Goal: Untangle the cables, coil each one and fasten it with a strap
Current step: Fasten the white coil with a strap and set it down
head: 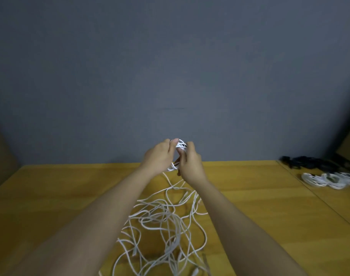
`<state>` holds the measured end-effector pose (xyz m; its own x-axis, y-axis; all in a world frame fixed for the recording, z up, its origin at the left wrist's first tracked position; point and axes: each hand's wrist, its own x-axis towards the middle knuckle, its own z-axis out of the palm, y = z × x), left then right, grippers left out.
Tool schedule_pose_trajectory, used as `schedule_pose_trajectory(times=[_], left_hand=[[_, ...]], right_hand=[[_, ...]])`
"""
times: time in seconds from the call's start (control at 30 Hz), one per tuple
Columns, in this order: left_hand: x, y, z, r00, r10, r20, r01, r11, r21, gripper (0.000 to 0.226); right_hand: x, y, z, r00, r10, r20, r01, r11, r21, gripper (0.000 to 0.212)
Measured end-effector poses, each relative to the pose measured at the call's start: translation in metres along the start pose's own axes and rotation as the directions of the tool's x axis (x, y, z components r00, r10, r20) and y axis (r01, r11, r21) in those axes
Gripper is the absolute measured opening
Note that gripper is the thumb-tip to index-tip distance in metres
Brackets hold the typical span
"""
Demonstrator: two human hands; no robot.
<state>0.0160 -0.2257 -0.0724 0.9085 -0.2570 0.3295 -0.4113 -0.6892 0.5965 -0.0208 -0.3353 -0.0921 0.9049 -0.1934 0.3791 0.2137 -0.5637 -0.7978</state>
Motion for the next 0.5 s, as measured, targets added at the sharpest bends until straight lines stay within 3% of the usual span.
schedule_pose_trajectory(times=[0.3,0.5], left_hand=[[0.020,0.083,-0.049,0.988,-0.001,0.157,0.001,1.000,0.003,0.051],[0.017,0.153,-0.087,0.970,0.029,0.241,-0.028,1.000,-0.006,0.041]], right_hand=[[0.016,-0.059,-0.074,0.995,0.094,-0.026,-0.096,0.991,-0.098,0.012],[0.013,-0.104,-0.135,0.986,0.141,-0.092,-0.155,0.974,-0.163,0.012]])
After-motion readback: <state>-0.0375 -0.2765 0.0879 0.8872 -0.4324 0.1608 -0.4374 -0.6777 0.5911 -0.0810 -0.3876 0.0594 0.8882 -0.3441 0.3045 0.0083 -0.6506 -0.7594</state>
